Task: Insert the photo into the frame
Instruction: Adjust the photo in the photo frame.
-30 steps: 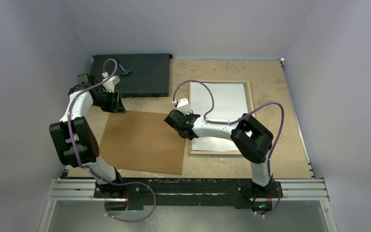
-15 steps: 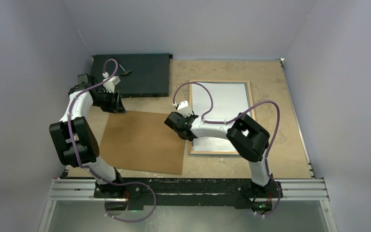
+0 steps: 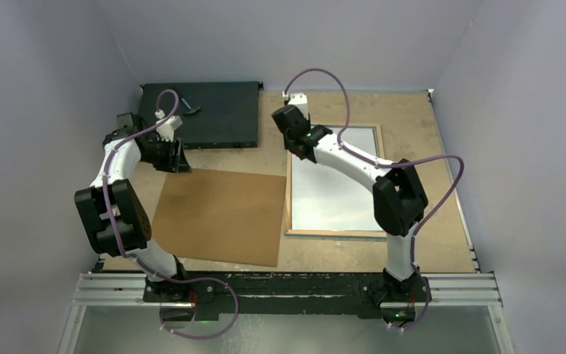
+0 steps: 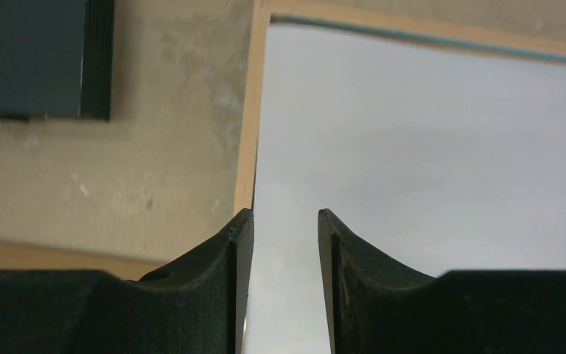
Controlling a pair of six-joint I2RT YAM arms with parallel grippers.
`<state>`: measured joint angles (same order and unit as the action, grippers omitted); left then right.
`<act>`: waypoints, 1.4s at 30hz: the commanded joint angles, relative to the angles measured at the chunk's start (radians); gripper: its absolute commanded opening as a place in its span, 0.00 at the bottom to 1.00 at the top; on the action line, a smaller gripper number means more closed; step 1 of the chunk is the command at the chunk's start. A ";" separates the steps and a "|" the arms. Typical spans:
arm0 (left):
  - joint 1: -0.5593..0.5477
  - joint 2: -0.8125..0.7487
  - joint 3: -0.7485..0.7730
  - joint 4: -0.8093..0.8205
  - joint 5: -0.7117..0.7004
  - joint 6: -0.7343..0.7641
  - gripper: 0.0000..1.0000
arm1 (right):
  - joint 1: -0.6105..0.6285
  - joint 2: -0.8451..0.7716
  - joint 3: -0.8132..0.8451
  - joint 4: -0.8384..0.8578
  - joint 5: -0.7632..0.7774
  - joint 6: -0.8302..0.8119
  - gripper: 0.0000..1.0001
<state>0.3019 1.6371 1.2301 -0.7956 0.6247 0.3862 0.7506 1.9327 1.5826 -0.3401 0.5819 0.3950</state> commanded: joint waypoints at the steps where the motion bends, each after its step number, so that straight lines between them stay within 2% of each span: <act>1: 0.015 -0.042 -0.007 -0.003 0.036 0.021 0.43 | -0.031 0.112 0.156 0.036 0.035 -0.100 0.41; 4: 0.015 -0.043 -0.014 -0.005 0.041 0.020 0.43 | -0.048 0.238 0.284 0.028 0.094 -0.125 0.41; 8: 0.018 -0.043 -0.034 0.003 0.034 0.024 0.43 | -0.074 0.318 0.379 0.100 0.130 -0.177 0.41; 14: 0.028 -0.026 -0.028 -0.002 0.032 0.036 0.43 | -0.111 0.420 0.523 0.095 0.111 -0.196 0.36; 26: 0.049 -0.008 -0.007 -0.021 0.029 0.053 0.43 | -0.153 0.459 0.462 0.119 0.077 -0.156 0.21; 42: 0.063 -0.010 0.000 -0.029 0.035 0.060 0.43 | -0.205 0.483 0.404 0.128 0.013 -0.129 0.19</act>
<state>0.3534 1.6253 1.1984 -0.8204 0.6289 0.4160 0.5678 2.4020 1.9965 -0.2291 0.6086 0.2466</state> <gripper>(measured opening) 0.432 0.190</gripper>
